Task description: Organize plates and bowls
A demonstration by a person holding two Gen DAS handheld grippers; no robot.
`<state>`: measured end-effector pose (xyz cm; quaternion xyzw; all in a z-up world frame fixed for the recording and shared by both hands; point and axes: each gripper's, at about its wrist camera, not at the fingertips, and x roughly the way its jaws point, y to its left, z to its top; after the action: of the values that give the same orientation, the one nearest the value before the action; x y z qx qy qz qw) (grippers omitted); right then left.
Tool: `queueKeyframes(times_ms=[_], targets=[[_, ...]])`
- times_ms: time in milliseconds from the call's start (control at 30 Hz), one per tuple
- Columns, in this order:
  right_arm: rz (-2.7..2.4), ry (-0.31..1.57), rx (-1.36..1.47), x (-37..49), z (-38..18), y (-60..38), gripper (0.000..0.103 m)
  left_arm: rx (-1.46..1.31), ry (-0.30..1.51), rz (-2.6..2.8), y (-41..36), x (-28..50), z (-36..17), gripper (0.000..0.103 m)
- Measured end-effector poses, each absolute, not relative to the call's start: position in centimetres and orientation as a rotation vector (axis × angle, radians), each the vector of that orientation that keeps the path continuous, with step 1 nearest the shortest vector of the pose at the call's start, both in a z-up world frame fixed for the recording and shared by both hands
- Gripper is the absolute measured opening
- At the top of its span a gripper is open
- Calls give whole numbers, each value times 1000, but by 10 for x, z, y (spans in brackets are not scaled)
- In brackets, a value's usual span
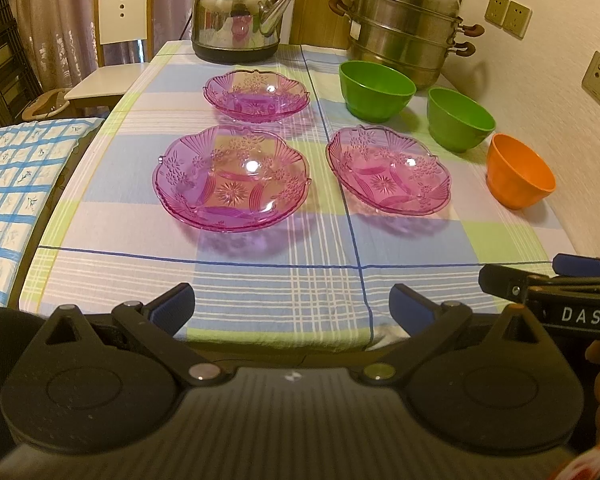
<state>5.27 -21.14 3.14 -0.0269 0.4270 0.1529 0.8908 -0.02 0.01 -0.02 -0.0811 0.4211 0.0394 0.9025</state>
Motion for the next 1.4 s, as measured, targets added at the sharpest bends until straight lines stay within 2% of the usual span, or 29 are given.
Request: queueKeyframes(times_ms=[767,1067,1400], targets=[[327,855,-15,64,40,-202,103,-228,890,66,27,15,10,103],[378,848,23,85,45,-174,103,-168,827,13,69,45,28,103],[414,842,75,118,38,-128,103,-73,877,-49,125,96,30,99]])
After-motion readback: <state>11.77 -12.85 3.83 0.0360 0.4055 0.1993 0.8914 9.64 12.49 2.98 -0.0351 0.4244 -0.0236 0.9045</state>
